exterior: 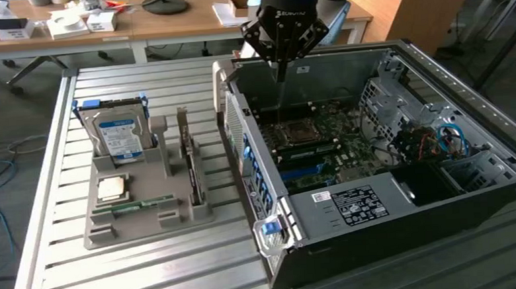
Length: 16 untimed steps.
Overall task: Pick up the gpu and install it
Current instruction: 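Reach for the gpu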
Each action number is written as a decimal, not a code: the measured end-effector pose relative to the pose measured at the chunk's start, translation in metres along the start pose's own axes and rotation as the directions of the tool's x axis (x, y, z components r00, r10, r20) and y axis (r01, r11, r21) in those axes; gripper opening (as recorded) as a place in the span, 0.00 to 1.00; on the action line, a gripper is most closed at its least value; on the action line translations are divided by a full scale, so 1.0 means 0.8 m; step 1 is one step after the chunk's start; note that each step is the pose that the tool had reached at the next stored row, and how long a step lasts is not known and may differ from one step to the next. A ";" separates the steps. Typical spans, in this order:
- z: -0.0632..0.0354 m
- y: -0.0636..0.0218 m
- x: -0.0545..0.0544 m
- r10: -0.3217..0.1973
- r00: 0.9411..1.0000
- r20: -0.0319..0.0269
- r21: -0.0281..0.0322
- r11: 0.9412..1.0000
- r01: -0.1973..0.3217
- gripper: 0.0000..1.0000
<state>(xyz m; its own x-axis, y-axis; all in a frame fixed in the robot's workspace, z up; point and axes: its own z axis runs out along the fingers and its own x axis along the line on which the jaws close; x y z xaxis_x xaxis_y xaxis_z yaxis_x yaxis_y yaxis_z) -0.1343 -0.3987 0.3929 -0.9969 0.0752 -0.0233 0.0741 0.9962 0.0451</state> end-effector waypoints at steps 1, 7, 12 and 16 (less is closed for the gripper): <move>0.000 0.000 0.003 0.000 1.000 0.000 0.000 1.000 0.000 0.11; 0.000 -0.001 0.021 0.000 1.000 0.000 0.000 1.000 0.000 0.11; 0.000 -0.002 0.039 0.000 1.000 0.000 0.000 1.000 0.000 0.11; 0.000 -0.003 0.053 0.000 1.000 0.000 0.000 1.000 0.000 0.11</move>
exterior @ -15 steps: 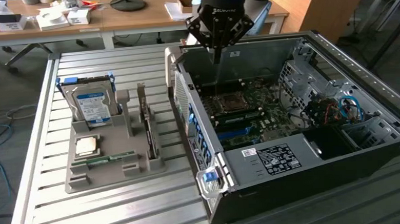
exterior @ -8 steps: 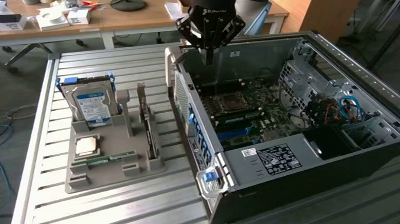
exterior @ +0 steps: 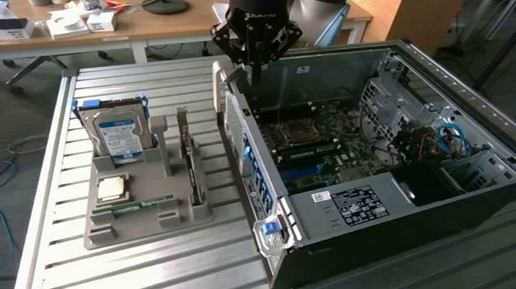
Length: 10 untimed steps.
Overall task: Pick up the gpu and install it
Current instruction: 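Reach for the gpu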
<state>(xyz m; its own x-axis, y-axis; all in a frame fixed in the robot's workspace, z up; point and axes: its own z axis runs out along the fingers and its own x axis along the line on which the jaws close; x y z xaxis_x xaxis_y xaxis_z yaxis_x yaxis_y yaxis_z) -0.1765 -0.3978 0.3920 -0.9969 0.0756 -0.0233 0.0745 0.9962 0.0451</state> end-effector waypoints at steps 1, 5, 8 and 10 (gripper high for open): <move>0.000 0.000 0.004 0.000 1.000 0.000 0.000 1.000 0.000 0.11; 0.000 -0.001 0.017 0.000 1.000 0.000 0.000 1.000 0.000 0.11; 0.000 -0.001 0.030 0.001 1.000 0.000 0.000 1.000 -0.001 0.11; 0.000 -0.002 0.036 0.001 1.000 0.000 0.000 1.000 -0.001 0.11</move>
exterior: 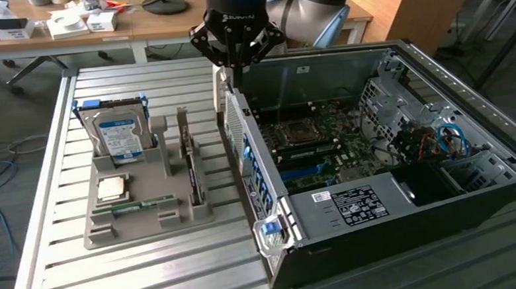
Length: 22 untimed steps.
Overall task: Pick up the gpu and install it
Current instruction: 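Reach for the gpu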
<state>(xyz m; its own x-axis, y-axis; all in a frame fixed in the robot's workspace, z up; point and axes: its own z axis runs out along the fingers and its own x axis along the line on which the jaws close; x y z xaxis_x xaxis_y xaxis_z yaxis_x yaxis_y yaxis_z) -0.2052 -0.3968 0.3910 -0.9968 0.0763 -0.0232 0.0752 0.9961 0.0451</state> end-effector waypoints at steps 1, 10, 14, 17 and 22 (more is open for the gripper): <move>0.000 0.000 0.003 0.000 1.000 0.000 0.000 1.000 0.000 0.11; 0.002 -0.003 0.040 0.004 1.000 0.000 0.000 1.000 -0.004 0.11; 0.003 -0.004 0.055 0.004 1.000 0.000 0.000 1.000 -0.004 0.11; 0.003 -0.004 0.066 0.006 1.000 0.000 0.000 1.000 -0.006 0.11; 0.004 -0.005 0.079 0.006 1.000 0.000 0.000 1.000 -0.006 0.11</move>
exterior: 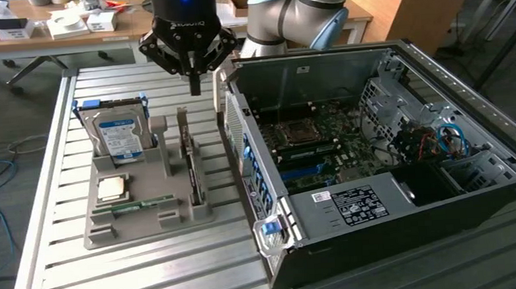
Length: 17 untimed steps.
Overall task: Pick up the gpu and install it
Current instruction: 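Reach for the gpu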
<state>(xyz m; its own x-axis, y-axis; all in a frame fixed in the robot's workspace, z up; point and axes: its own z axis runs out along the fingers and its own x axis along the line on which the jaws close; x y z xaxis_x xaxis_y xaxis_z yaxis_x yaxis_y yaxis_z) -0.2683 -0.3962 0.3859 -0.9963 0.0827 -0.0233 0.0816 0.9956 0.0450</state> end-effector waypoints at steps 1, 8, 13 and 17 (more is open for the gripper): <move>0.000 0.000 0.002 0.000 1.000 0.000 0.000 1.000 0.000 0.11; 0.002 -0.001 0.014 0.000 1.000 0.000 0.000 1.000 0.000 0.11; 0.001 -0.001 0.015 0.000 1.000 0.000 0.000 1.000 0.000 0.11; 0.001 -0.002 0.020 0.000 1.000 0.000 0.000 1.000 0.000 0.11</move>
<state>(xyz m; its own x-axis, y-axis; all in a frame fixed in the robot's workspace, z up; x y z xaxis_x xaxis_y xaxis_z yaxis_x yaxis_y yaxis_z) -0.2844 -0.3962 0.3844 -0.9963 0.0829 -0.0233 0.0818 0.9957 0.0446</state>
